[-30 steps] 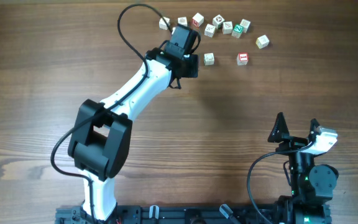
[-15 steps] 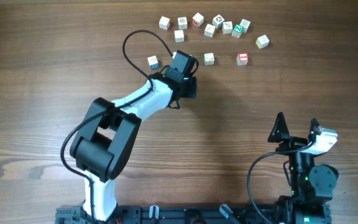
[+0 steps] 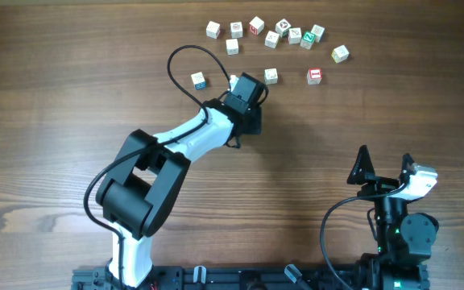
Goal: Form a tower
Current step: 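Carry the baseball block to the table center and release it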
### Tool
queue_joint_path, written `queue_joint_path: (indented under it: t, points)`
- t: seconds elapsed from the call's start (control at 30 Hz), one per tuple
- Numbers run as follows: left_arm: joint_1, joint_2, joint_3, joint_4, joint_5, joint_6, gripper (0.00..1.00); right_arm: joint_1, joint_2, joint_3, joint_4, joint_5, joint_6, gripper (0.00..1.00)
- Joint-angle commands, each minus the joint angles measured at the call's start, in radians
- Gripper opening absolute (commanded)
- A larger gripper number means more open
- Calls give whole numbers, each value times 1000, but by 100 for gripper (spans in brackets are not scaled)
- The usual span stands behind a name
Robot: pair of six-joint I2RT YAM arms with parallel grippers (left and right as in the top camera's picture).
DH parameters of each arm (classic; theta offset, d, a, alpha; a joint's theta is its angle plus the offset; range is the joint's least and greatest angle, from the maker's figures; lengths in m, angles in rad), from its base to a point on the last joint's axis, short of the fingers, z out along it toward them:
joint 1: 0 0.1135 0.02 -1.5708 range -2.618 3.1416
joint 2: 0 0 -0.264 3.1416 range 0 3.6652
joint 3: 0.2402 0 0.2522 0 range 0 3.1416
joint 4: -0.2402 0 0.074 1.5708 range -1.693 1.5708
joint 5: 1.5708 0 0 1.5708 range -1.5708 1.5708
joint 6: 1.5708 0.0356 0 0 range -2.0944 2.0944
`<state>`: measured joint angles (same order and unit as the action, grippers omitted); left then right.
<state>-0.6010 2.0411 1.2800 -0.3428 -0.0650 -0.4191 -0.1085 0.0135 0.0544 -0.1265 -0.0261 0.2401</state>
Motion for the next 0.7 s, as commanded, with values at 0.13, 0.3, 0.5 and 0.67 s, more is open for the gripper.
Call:
queue_joint_path:
  t: [0.13,0.3,0.5,0.67]
  points:
    - [2,7,-19,-13,-34,-3,100,-4,-6,5,3,-13,-3,100]
    - [2,-161,-13,-71,-34,30,100,-4,-6,5,3,-13,-3,100]
    - [2,-454,-13,-229,-35,30,100,-4,-6,5,3,-13,-3,100]
    - [2,-624,-13,-394,-102,29,100,-4,-6,5,3,-13,-3,100]
